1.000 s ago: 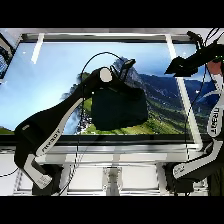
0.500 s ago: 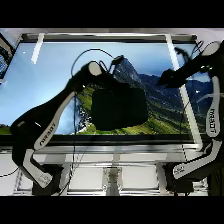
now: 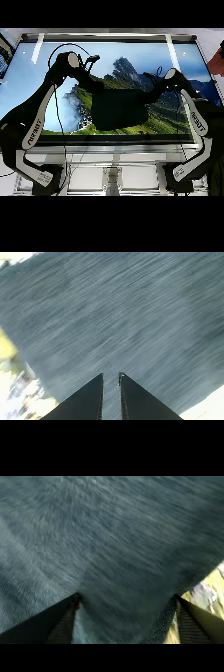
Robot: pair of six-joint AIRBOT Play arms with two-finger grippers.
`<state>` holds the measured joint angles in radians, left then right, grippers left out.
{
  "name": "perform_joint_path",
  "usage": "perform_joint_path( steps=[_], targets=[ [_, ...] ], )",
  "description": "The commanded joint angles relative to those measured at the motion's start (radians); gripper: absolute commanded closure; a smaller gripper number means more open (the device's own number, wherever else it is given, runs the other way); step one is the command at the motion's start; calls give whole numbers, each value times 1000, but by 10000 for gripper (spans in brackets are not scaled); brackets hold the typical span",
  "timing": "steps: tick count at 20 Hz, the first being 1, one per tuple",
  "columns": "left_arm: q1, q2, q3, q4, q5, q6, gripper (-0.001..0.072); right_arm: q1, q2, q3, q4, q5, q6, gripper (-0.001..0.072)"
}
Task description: Fold the clothes and pants, and hang the long-sleeved shirts on hangers.
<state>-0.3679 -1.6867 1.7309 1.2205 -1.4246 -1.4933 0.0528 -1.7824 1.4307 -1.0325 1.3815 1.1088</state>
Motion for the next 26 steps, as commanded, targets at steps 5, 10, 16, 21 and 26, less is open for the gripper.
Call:
perform_joint_path(
  steps=[5,10,16,21,26],
  targets=[
    [8,82,-224,101,5,-12,583,-1,-36,-10,-105,3,40,686],
    [8,212,-406,258,120,-89,592,-279,55,-10,-282,0,142,687],
    [8,307,-496,332,122,-130,592,-721,151,-11,-468,0,200,686],
    [8,308,-499,331,127,-155,592,-953,153,-28,-397,21,121,673],
    [8,307,-499,332,127,-157,590,-1051,153,-51,-441,27,137,577]
  ],
)
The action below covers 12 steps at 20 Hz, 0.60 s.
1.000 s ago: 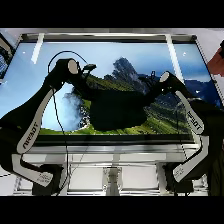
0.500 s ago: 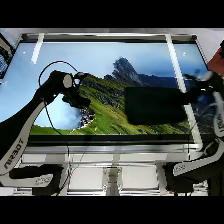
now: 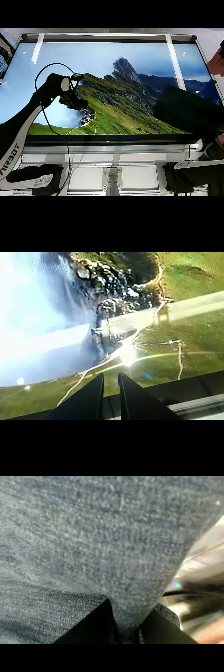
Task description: Fold the clothes and pants, and hang the long-sleeved shirts on hangers.
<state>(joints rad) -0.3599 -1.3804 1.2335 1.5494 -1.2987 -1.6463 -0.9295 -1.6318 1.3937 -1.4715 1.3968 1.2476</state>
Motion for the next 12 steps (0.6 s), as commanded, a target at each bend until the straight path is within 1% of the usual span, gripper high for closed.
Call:
perform_joint_path(
  steps=[1,2,4,5,6,9,10,11,12],
  targets=[
    [0,1,-2,3,2,-4,590,-88,3,-17,16,32,0,389],
    [0,1,-2,3,2,-4,591,-101,10,-17,31,52,16,285],
    [0,1,-2,3,2,-4,591,-108,72,-17,35,49,61,238],
    [0,1,-2,3,1,-4,591,-108,115,-17,44,39,77,224],
    [0,1,-2,3,1,-4,591,-104,164,-17,77,28,80,224],
    [0,1,-2,2,1,-4,591,-69,327,-18,275,40,78,231],
    [0,1,-2,2,0,-4,591,-28,384,-18,325,51,74,303],
    [0,1,-2,2,1,-4,591,27,435,-19,350,56,66,445],
    [0,1,-2,2,1,-4,591,99,487,-30,360,51,57,562]
  ],
)
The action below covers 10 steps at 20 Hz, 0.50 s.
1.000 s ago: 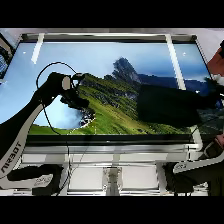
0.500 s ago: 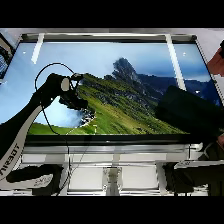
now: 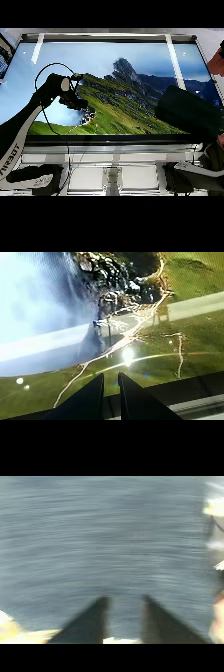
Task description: Fold the clothes and pants, and hang the long-sleeved shirts on hangers.
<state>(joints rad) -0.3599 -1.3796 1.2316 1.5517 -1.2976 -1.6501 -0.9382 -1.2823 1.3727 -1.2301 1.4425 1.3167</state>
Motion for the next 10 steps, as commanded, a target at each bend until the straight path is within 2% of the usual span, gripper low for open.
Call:
perform_joint_path(
  steps=[1,2,4,6,10],
  targets=[
    [0,0,0,0,0,0,591,197,192,-31,123,5,-16,623],
    [0,0,0,0,0,0,591,286,240,-63,126,5,-16,623],
    [0,0,0,0,0,0,590,479,328,-150,121,-18,2,685],
    [0,0,0,0,0,0,591,670,392,-269,71,-66,61,685],
    [0,0,0,0,0,0,591,945,401,-473,-73,-54,177,686]
  ],
)
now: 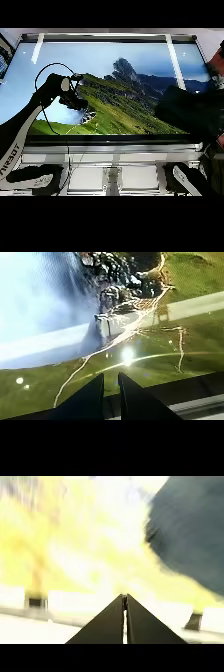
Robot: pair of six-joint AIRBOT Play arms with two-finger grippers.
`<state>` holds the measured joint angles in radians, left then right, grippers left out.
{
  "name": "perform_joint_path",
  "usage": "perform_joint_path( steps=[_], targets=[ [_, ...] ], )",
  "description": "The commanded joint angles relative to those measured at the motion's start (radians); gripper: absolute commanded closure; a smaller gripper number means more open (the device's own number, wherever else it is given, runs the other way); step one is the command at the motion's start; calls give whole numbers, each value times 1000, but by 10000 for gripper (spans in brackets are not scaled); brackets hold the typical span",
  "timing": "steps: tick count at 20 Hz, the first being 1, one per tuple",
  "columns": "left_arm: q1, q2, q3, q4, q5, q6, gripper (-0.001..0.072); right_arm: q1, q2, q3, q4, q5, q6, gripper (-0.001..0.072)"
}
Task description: Fold the clothes and pants, and hang the long-sleeved shirts on hangers.
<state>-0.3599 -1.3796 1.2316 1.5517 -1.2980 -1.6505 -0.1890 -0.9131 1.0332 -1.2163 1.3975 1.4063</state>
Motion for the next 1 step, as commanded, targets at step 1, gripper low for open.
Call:
perform_joint_path(
  steps=[1],
  targets=[
    [0,0,0,0,0,0,591,246,32,-181,-96,-8,113,686]
  ],
)
